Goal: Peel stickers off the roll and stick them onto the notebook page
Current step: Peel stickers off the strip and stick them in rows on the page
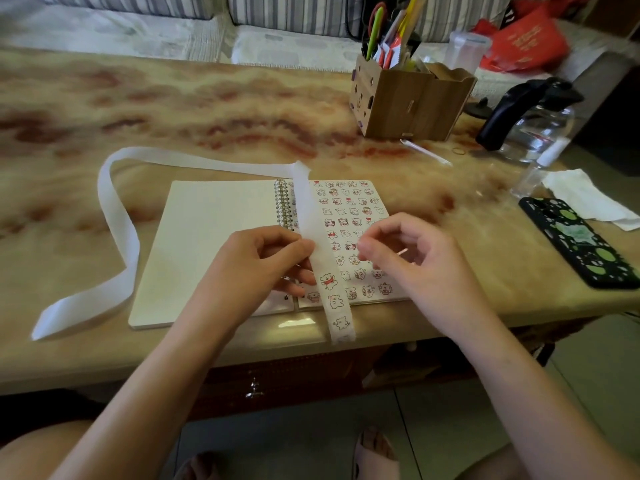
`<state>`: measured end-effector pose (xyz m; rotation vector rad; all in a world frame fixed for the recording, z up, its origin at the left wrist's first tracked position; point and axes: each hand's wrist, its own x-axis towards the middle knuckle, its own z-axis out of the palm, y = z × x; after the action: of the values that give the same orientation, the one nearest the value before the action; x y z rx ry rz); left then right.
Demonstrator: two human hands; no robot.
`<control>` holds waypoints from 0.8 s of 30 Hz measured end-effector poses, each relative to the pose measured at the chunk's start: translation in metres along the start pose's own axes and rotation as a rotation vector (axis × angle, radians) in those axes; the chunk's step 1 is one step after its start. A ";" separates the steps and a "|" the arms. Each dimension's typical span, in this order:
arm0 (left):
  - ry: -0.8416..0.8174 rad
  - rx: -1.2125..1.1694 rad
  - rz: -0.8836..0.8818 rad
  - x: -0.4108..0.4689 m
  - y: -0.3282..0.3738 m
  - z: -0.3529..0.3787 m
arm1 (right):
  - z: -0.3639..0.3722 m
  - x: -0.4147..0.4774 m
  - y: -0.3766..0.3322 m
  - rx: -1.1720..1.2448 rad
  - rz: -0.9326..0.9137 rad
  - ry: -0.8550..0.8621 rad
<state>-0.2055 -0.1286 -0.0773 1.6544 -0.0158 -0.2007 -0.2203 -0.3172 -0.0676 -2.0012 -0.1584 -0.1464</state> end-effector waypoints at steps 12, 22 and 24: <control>-0.003 -0.049 0.034 -0.001 0.003 0.004 | 0.016 -0.005 0.000 0.113 0.004 -0.069; -0.106 -0.006 0.005 -0.003 0.003 0.006 | 0.015 -0.005 0.001 0.122 -0.024 -0.033; -0.102 -0.006 0.007 -0.003 0.003 0.006 | 0.015 -0.005 0.001 0.101 -0.029 -0.027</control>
<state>-0.2092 -0.1345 -0.0747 1.6362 -0.0976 -0.2795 -0.2246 -0.3044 -0.0757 -1.9010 -0.2085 -0.1277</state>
